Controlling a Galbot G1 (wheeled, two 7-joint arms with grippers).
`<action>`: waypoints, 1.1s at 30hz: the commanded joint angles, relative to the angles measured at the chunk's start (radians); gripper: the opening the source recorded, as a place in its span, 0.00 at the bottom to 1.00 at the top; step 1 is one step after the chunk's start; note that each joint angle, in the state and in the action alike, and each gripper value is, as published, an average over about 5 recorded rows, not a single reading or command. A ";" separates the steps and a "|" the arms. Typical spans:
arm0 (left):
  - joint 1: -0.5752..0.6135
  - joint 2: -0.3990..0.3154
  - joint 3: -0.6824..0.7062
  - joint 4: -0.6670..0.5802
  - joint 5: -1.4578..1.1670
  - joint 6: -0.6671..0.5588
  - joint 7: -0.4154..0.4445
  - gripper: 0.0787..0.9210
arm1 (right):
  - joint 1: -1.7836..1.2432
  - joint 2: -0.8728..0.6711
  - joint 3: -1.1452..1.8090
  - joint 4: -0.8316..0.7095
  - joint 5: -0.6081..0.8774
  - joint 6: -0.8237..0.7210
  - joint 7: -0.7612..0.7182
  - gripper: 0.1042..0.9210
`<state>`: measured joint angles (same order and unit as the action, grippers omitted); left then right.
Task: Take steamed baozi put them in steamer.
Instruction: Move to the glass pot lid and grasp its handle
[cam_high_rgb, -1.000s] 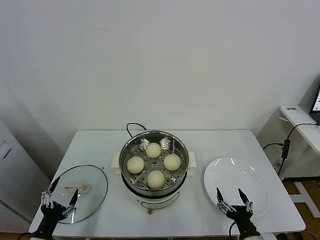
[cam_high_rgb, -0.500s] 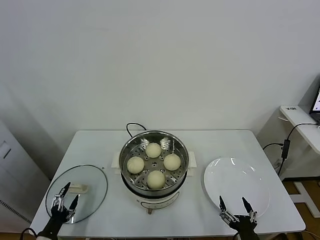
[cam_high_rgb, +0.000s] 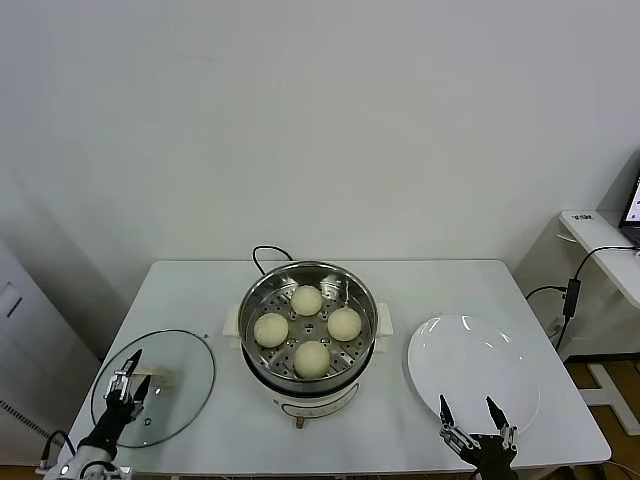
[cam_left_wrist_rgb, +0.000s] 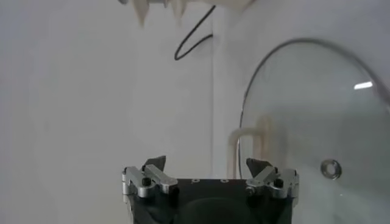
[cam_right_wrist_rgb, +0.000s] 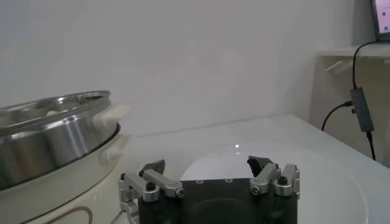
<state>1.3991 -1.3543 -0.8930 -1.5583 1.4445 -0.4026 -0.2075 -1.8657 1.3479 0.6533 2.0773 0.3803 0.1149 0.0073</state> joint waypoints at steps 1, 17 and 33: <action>-0.089 0.012 0.005 0.075 0.059 0.019 -0.007 0.88 | -0.009 0.005 0.006 0.004 -0.007 0.005 -0.001 0.88; -0.015 0.049 0.038 0.013 -0.264 0.005 0.008 0.49 | -0.006 0.008 0.001 0.005 -0.015 0.006 0.001 0.88; 0.047 0.264 0.059 -0.407 -0.548 0.328 0.258 0.04 | 0.039 -0.030 -0.006 0.011 -0.009 -0.034 -0.003 0.88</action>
<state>1.4204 -1.2351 -0.8530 -1.6892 1.0859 -0.2924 -0.1195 -1.8492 1.3406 0.6475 2.0876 0.3642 0.0983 0.0058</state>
